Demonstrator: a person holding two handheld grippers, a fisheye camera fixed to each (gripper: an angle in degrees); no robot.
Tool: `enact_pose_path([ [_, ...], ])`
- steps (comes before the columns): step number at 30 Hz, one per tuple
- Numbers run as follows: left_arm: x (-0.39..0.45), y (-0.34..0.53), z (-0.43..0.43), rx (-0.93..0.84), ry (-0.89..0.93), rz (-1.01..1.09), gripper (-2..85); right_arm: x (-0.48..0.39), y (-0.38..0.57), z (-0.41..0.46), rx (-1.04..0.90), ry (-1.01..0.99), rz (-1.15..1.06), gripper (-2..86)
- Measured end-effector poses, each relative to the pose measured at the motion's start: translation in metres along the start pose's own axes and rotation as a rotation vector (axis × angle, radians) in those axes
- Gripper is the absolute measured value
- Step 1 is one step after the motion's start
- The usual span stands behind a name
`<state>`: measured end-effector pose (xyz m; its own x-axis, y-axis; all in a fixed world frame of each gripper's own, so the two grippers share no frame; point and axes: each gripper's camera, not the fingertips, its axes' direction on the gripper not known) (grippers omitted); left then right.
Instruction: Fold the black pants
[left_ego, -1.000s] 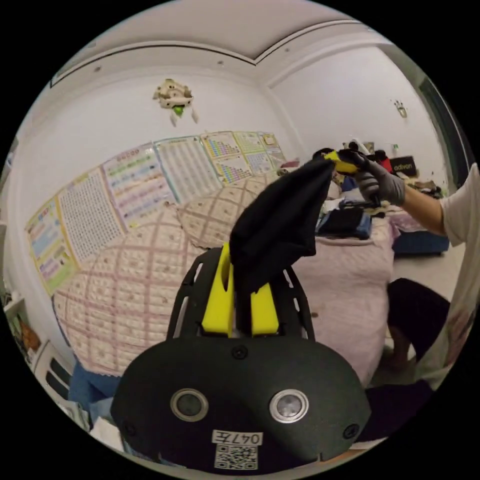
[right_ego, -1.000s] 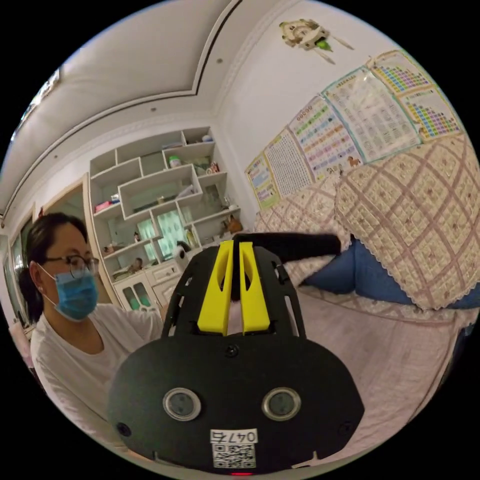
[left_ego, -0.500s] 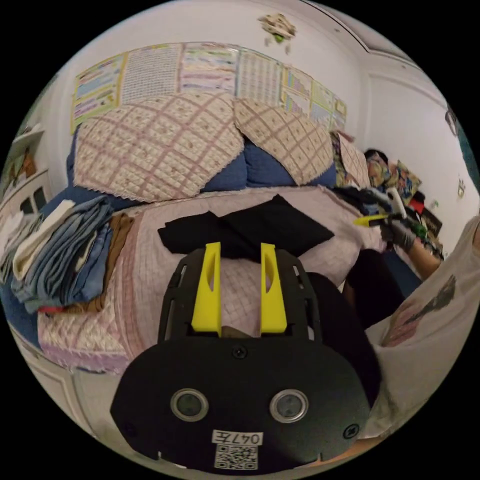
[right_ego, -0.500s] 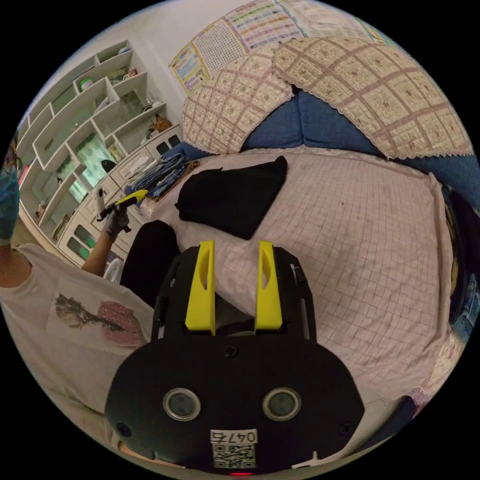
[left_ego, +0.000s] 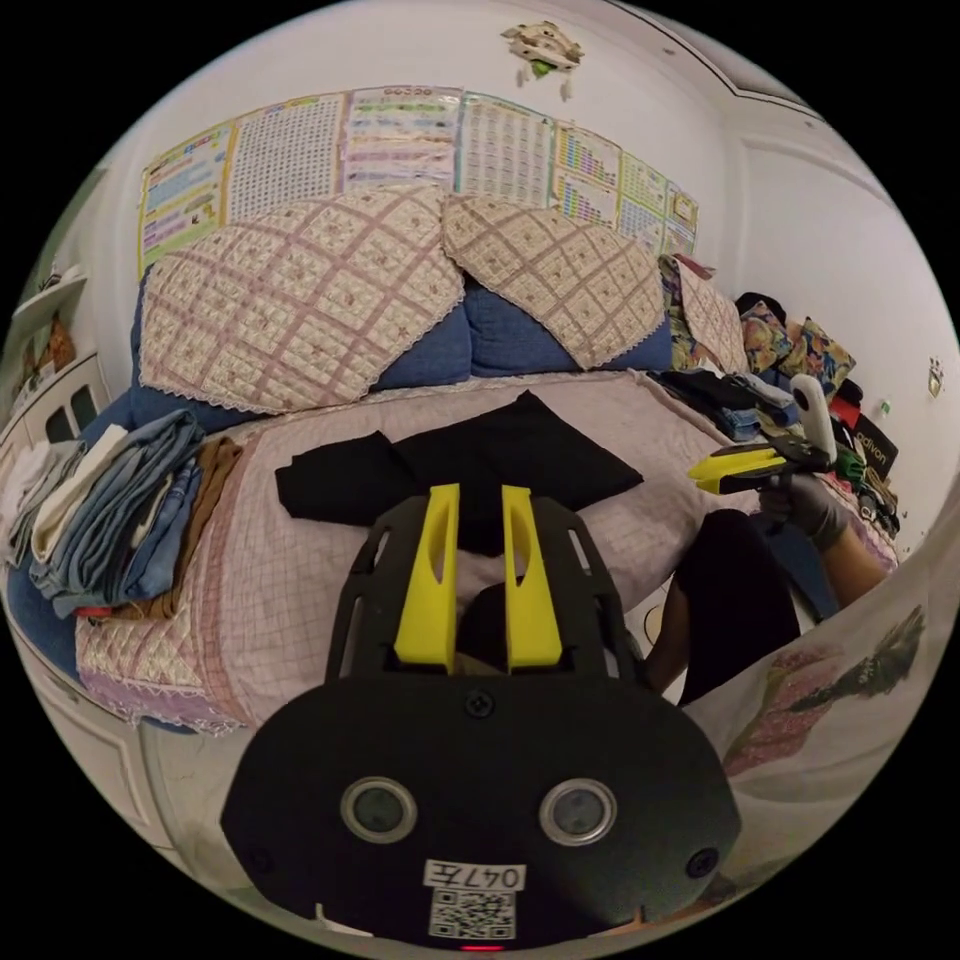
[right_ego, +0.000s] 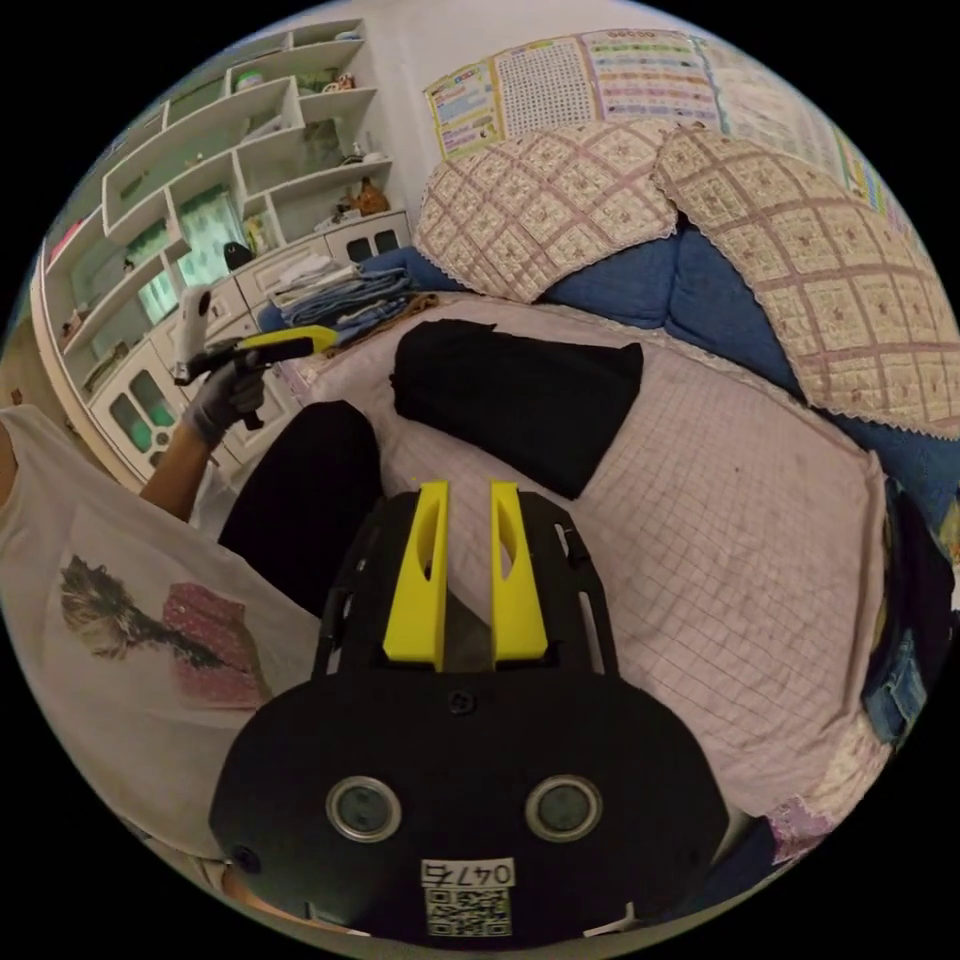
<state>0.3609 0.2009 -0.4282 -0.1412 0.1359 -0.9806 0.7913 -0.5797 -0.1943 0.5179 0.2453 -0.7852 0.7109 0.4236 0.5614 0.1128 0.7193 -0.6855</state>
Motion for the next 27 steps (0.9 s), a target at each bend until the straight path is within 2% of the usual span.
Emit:
enact_pose_path([
  [5, -0.002, 0.010, -0.002, -0.018, 0.018, 0.008, 4.4, 0.005, 0.009, 0.027, -0.022, 0.087, -0.045, 1.8],
  [10, -0.004, 0.017, 0.000, -0.028, 0.040, -0.010, 2.1, 0.011, 0.005, 0.053, -0.016, 0.082, -0.076, 2.1],
  [13, -0.002, 0.020, 0.004, -0.029, 0.077, -0.007, 0.7, 0.013, -0.014, 0.066, 0.045, 0.043, -0.113, 2.4],
  [17, 0.008, 0.023, 0.011, -0.062, 0.079, 0.019, -0.4, 0.005, -0.061, 0.101, 0.080, 0.090, -0.253, 2.6],
  [22, 0.018, 0.032, 0.017, -0.071, 0.116, 0.005, -0.6, -0.004, -0.118, 0.164, 0.013, -0.078, -0.374, 3.7],
  [27, 0.022, 0.036, 0.033, -0.087, 0.171, -0.011, -0.7, -0.014, -0.145, 0.230, -0.117, -0.020, -0.484, 3.1],
])
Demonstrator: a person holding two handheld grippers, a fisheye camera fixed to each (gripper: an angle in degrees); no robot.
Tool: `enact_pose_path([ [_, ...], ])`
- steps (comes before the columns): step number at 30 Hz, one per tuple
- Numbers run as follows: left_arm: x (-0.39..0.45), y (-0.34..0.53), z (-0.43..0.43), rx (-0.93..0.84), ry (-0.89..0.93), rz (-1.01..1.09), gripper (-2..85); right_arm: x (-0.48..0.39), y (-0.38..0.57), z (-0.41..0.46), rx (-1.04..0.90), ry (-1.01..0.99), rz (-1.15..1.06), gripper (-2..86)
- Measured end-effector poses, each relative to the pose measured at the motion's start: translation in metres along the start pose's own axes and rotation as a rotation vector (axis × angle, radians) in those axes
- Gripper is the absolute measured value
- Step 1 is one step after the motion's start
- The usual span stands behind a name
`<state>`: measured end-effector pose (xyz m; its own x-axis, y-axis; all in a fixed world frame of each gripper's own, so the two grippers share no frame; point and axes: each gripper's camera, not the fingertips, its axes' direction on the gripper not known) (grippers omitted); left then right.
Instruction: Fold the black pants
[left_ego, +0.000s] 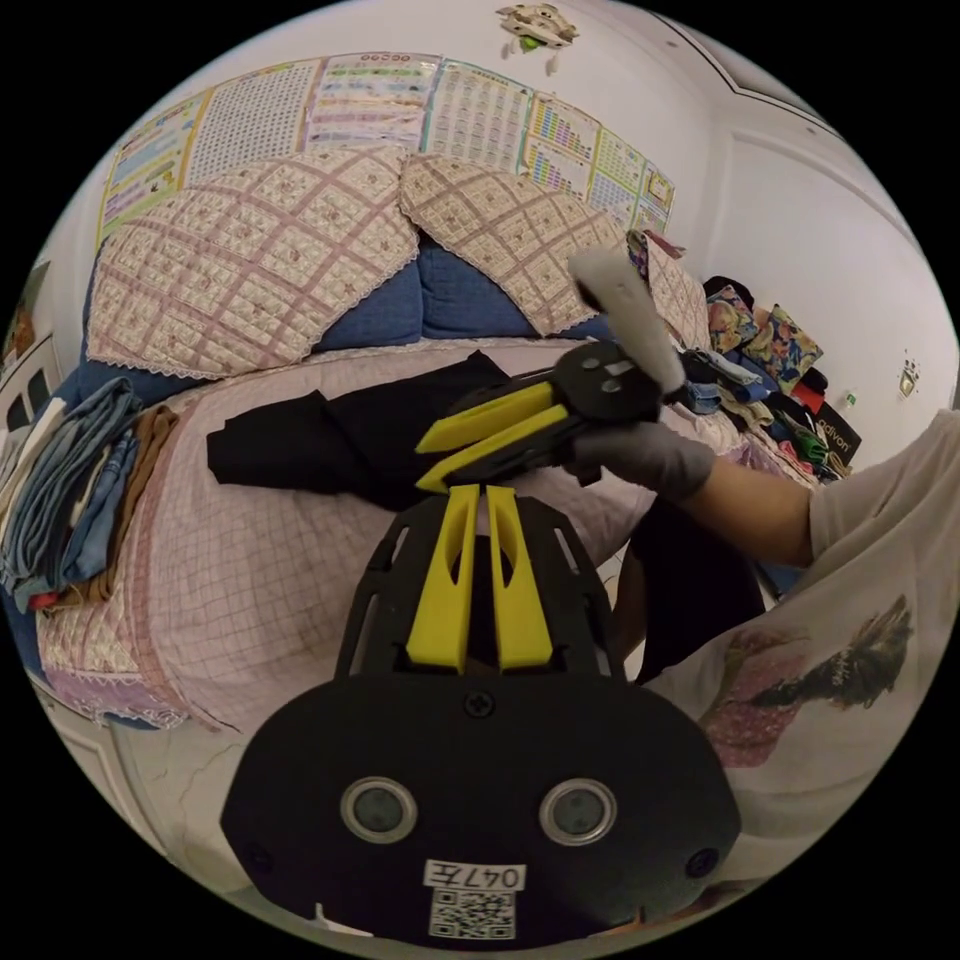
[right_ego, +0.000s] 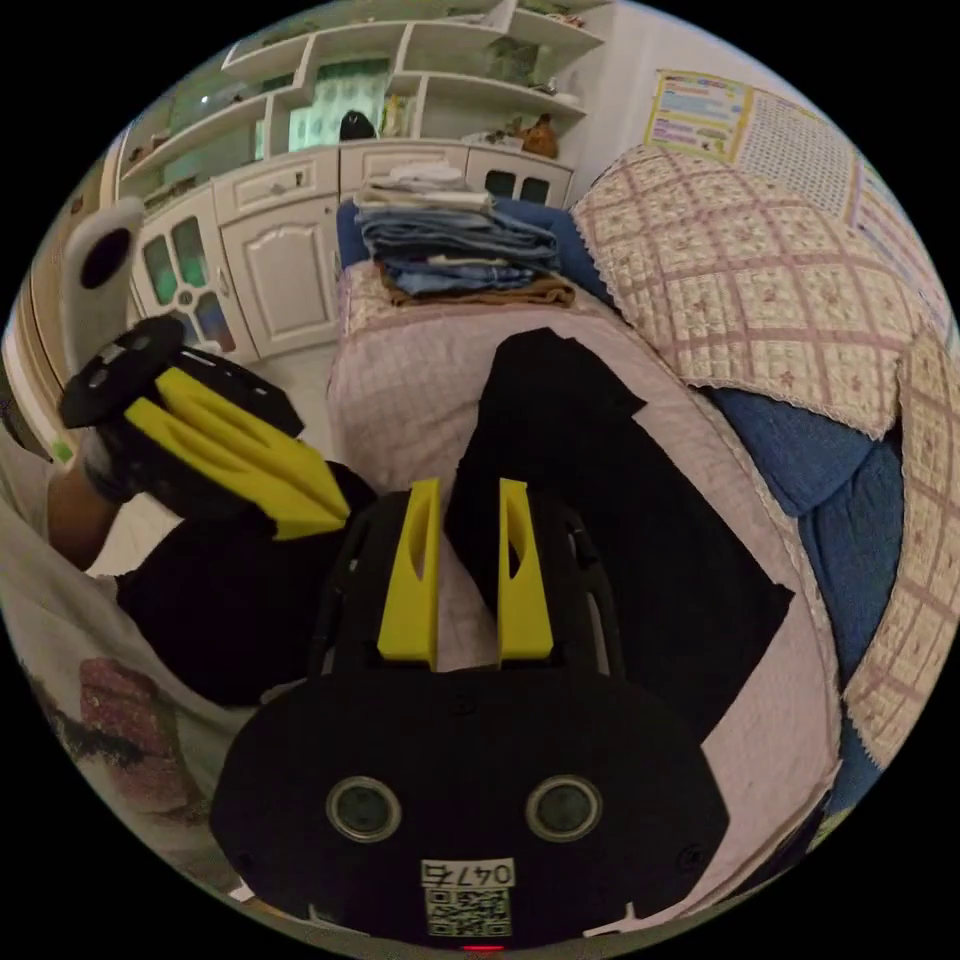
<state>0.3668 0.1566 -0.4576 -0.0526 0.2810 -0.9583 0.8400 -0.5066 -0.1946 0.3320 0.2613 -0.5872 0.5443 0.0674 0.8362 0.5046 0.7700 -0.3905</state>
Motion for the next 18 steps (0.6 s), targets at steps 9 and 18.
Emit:
enact_pose_path([
  [9, 0.007, -0.010, 0.019, -0.024, -0.006, 0.015, -0.8, 0.136, 0.083, -0.118, 0.303, 0.196, 0.403, -0.4],
  [18, 0.027, -0.040, 0.045, -0.033, -0.059, 0.047, -0.9, 0.256, 0.332, -0.231, 0.383, 0.383, 1.107, -1.1],
])
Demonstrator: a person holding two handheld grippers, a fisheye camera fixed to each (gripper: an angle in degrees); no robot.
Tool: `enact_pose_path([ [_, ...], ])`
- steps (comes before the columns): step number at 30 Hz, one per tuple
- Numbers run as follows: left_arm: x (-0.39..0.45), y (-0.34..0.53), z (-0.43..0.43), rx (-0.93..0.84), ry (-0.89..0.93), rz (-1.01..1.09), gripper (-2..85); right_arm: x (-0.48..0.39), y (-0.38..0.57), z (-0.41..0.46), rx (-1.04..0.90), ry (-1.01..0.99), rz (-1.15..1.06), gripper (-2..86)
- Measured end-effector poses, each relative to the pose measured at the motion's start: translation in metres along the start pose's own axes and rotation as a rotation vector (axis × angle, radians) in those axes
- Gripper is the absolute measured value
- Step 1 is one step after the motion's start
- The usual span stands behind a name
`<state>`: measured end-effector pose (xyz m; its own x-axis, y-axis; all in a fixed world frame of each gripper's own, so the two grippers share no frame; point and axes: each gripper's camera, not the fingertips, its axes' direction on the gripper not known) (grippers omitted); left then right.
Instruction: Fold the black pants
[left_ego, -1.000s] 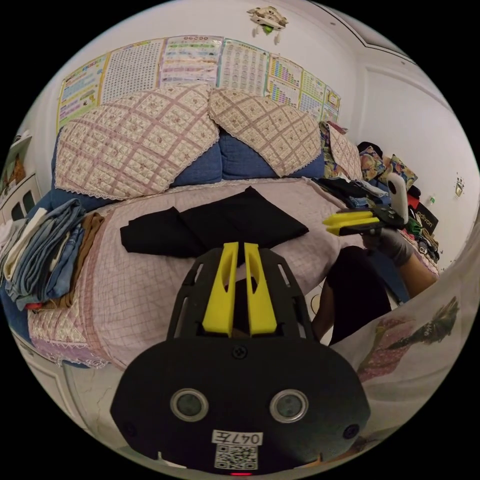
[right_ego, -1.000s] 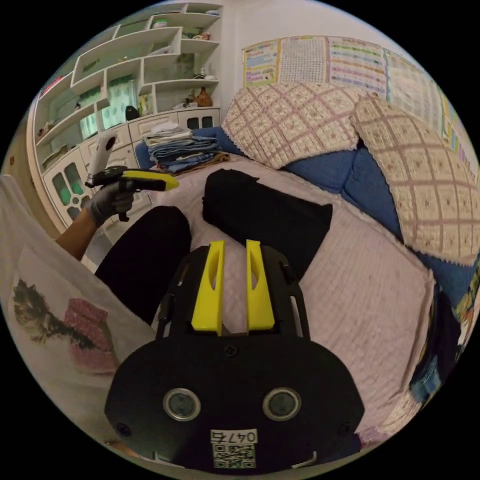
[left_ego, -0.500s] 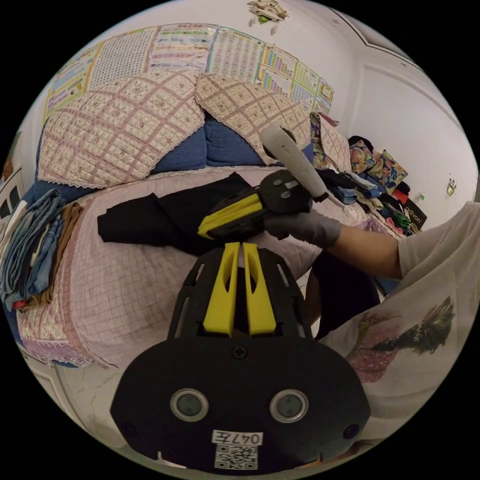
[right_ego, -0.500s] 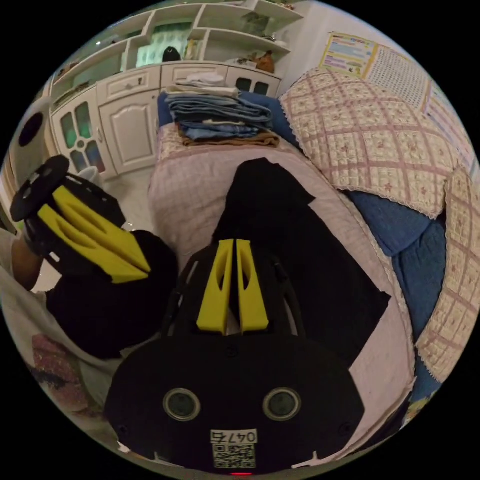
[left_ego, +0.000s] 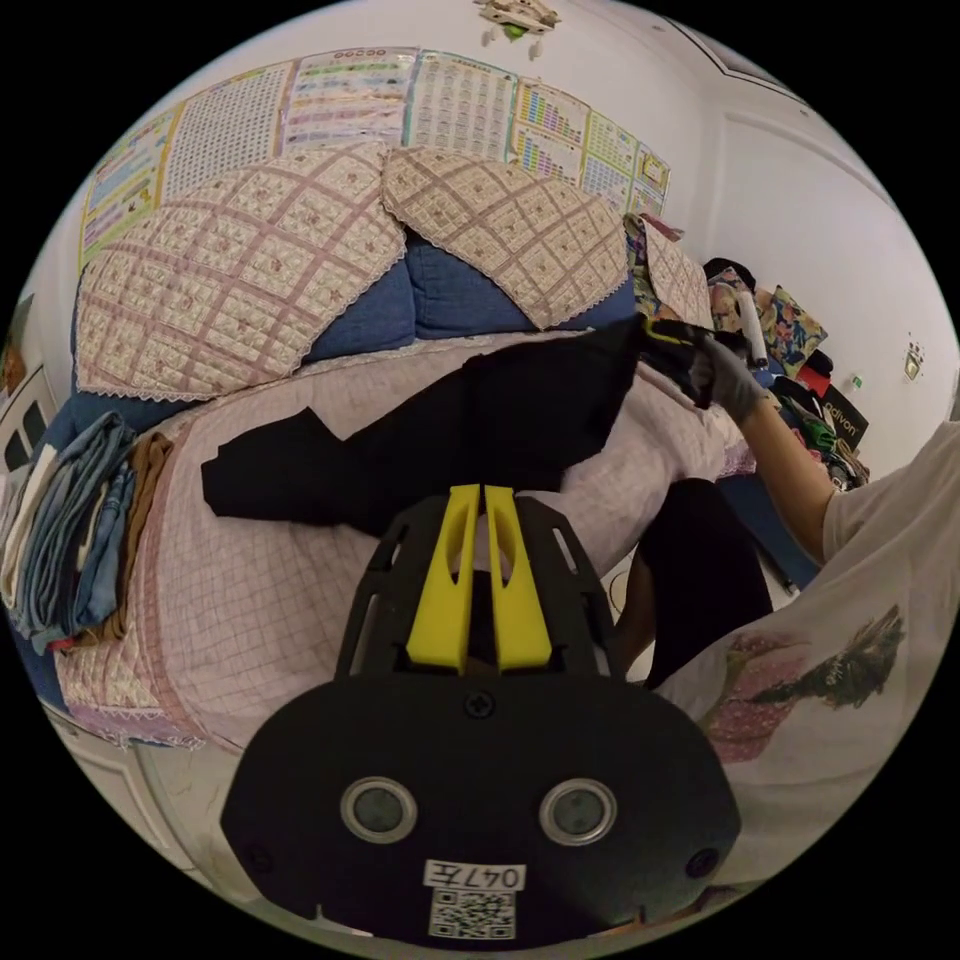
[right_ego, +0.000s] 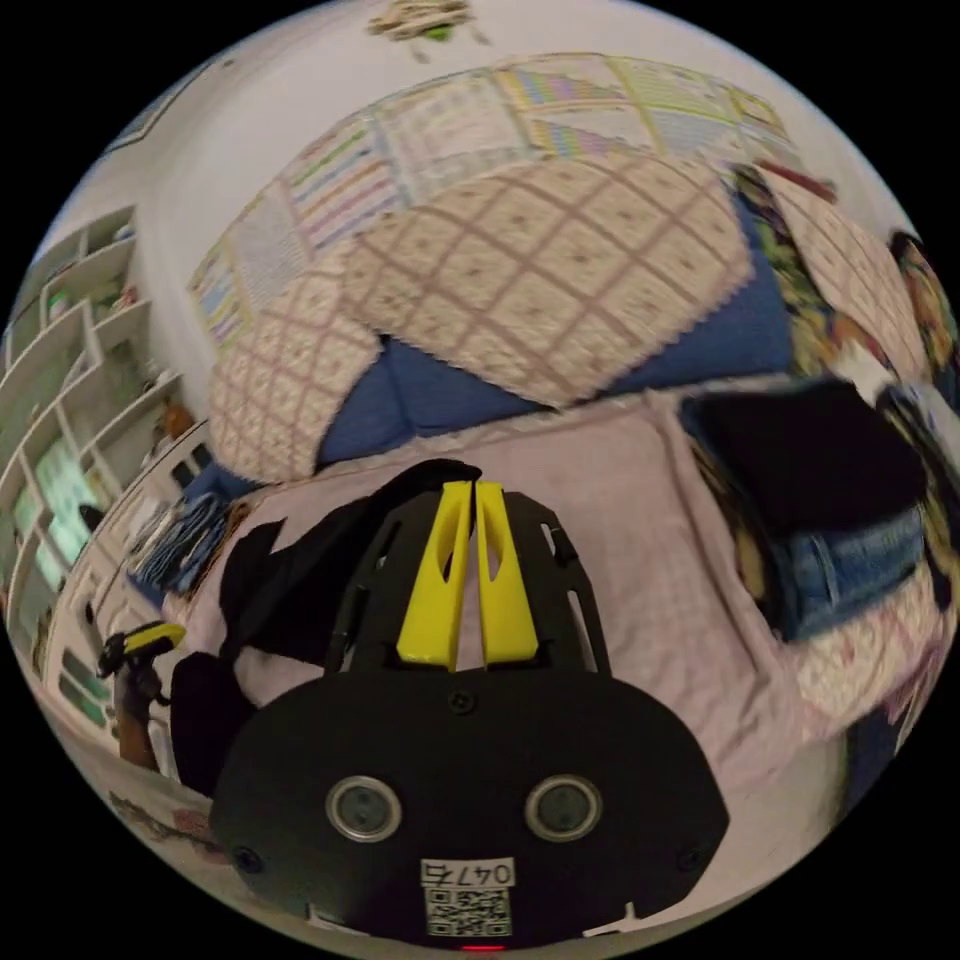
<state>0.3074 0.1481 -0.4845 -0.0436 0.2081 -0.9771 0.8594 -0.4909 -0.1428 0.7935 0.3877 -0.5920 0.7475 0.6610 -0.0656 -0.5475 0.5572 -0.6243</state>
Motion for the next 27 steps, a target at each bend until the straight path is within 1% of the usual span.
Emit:
enact_pose_path([
  [2, 0.004, -0.007, 0.006, -0.011, -0.015, 0.009, -0.9, 0.060, 0.016, -0.003, -0.018, 0.072, 0.173, -0.5],
  [3, 0.007, -0.011, 0.010, -0.019, -0.028, 0.012, -0.8, 0.073, 0.020, -0.003, -0.034, 0.069, 0.207, -0.2],
  [4, 0.008, -0.012, 0.012, -0.023, -0.037, 0.012, -0.8, 0.095, 0.030, -0.004, -0.049, 0.091, 0.292, 1.2],
  [5, 0.009, -0.015, 0.015, -0.029, -0.056, 0.009, -0.8, 0.105, 0.041, -0.015, -0.007, 0.126, 0.326, 3.3],
  [7, 0.011, -0.017, 0.019, -0.036, -0.084, 0.006, -0.8, 0.099, 0.054, -0.037, 0.070, 0.130, 0.286, 6.1],
  [9, 0.010, -0.017, 0.024, -0.041, -0.114, -0.010, -0.8, 0.071, 0.064, -0.052, 0.067, 0.051, 0.141, 7.0],
  [11, 0.007, -0.017, 0.030, -0.050, -0.118, -0.024, -0.7, 0.008, 0.080, -0.053, -0.050, -0.113, -0.122, 7.1],
  [12, 0.005, -0.017, 0.035, -0.056, -0.113, -0.034, -0.7, -0.010, 0.086, -0.050, -0.091, -0.143, -0.179, 7.3],
  [14, 0.002, -0.018, 0.043, -0.064, -0.102, -0.048, -0.7, -0.084, 0.118, -0.037, -0.242, -0.241, -0.395, 8.1],
  [16, 0.002, -0.020, 0.050, -0.065, -0.093, -0.055, -0.8, -0.131, 0.143, -0.027, -0.325, -0.286, -0.521, 8.4],
  [18, 0.006, -0.024, 0.056, -0.061, -0.090, -0.049, -0.7, -0.170, 0.167, -0.017, -0.386, -0.275, -0.648, 8.6],
  [20, 0.009, -0.025, 0.059, -0.066, -0.100, -0.039, -0.7, -0.209, 0.193, 0.000, -0.463, -0.140, -0.841, 8.7],
  [23, 0.011, -0.023, 0.063, -0.092, -0.150, -0.028, -0.5, -0.231, 0.213, 0.010, -0.487, -0.003, -0.998, 6.6],
  [25, 0.008, -0.019, 0.065, -0.113, -0.187, -0.037, -0.3, -0.234, 0.217, 0.003, -0.459, 0.079, -1.062, 2.2],
  [27, -0.003, -0.014, 0.067, -0.128, -0.199, -0.069, 0.1, -0.229, 0.211, -0.012, -0.432, 0.079, -1.052, 0.4],
])
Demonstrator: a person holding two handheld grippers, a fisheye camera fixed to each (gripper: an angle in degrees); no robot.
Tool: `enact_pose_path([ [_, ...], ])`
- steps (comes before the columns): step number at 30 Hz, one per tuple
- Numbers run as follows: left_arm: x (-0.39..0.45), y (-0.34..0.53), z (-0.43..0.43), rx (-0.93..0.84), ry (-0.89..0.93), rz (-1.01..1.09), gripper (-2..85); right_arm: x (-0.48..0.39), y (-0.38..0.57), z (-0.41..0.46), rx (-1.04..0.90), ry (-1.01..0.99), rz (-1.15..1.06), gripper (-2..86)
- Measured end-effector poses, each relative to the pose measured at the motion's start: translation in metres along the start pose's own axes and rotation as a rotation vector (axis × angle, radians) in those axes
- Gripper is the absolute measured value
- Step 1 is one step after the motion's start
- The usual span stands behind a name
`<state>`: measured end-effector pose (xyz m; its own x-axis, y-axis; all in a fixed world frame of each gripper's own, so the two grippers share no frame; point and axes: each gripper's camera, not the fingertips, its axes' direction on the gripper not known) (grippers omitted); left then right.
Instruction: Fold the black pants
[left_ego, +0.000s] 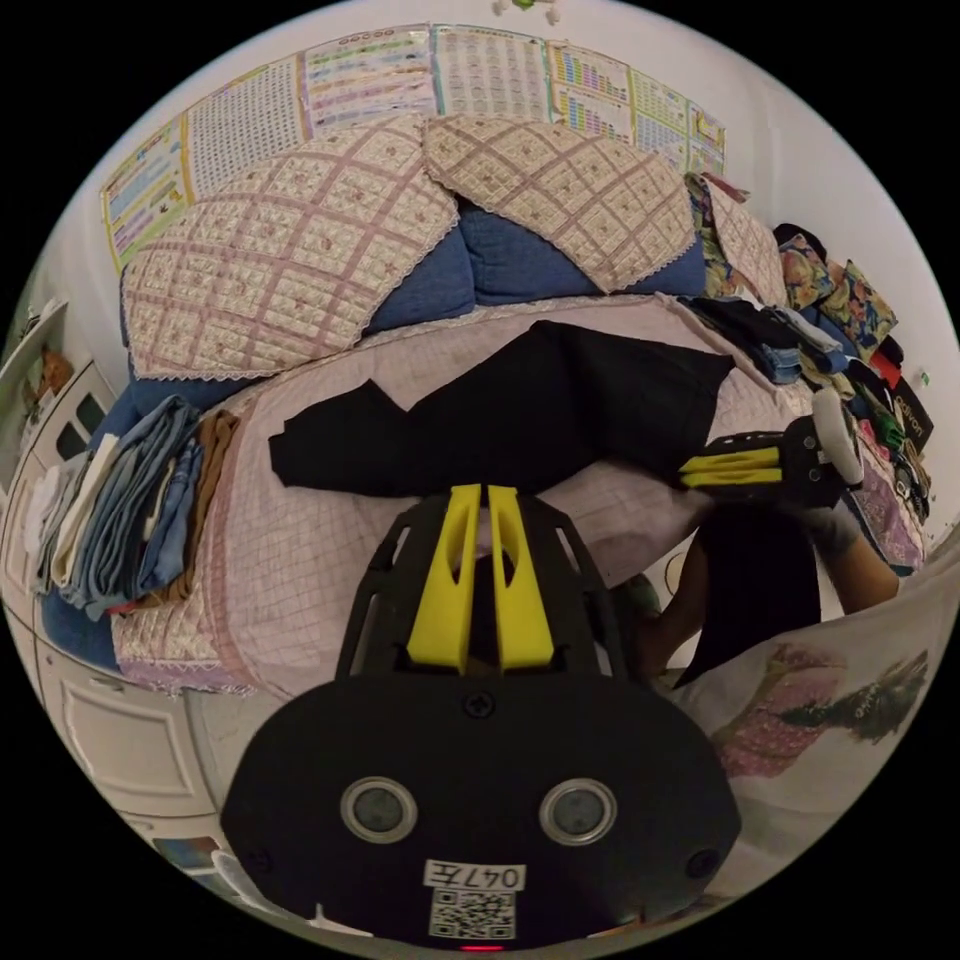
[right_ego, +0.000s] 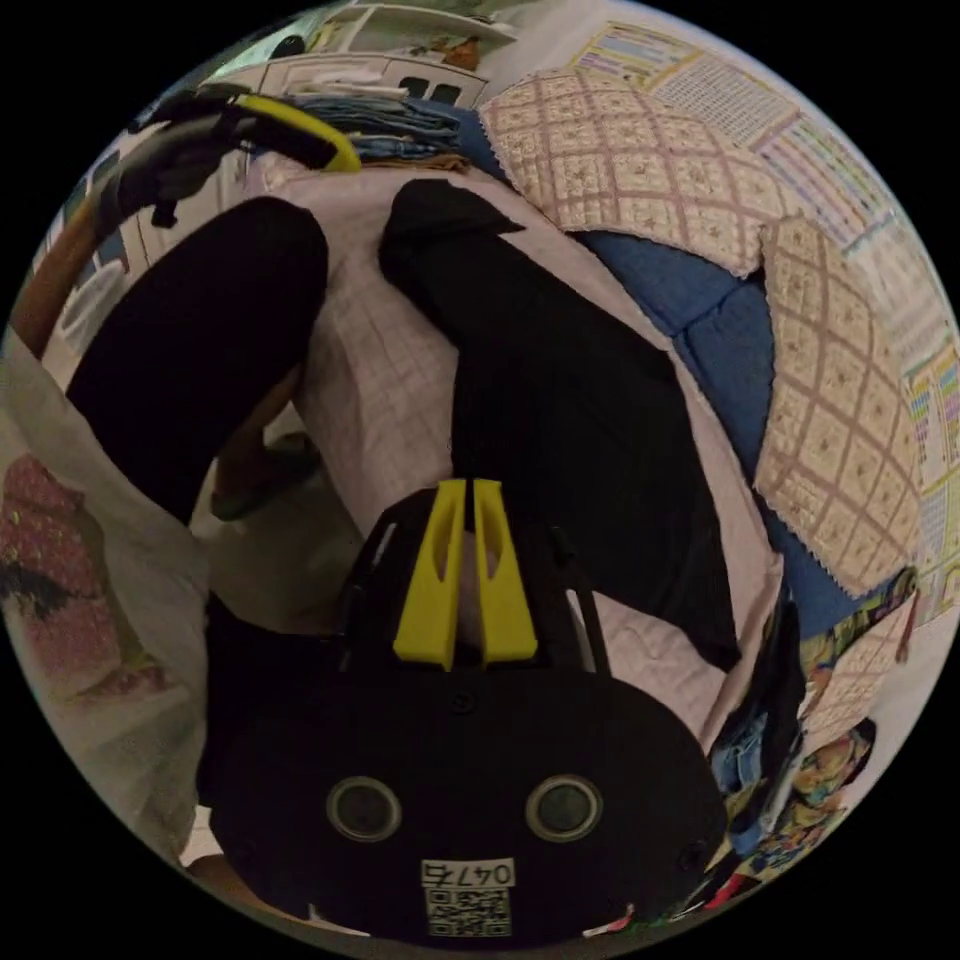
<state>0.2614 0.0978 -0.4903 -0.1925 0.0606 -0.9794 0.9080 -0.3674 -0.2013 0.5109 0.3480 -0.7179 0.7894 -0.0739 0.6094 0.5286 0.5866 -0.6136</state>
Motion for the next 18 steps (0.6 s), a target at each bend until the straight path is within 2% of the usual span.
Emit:
enact_pose_path([
  [3, -0.020, -0.007, 0.008, -0.010, 0.007, -0.056, 1.1, 0.032, 0.028, -0.037, 0.100, 0.002, 0.174, -0.8],
  [8, -0.052, -0.064, 0.044, -0.055, -0.033, -0.059, 5.0, 0.088, 0.107, -0.100, 0.217, 0.198, 0.586, -1.1],
  [11, -0.074, -0.115, 0.090, -0.126, 0.045, -0.086, 8.6, 0.098, 0.130, -0.118, 0.216, 0.259, 0.676, -1.1],
  [15, -0.098, -0.163, 0.181, -0.346, -0.087, -0.185, 15.3, 0.094, 0.140, -0.134, 0.247, 0.273, 0.708, -1.1],
  [18, -0.101, -0.173, 0.227, -0.433, -0.192, -0.171, 15.7, 0.088, 0.141, -0.139, 0.242, 0.269, 0.718, -1.1],
])
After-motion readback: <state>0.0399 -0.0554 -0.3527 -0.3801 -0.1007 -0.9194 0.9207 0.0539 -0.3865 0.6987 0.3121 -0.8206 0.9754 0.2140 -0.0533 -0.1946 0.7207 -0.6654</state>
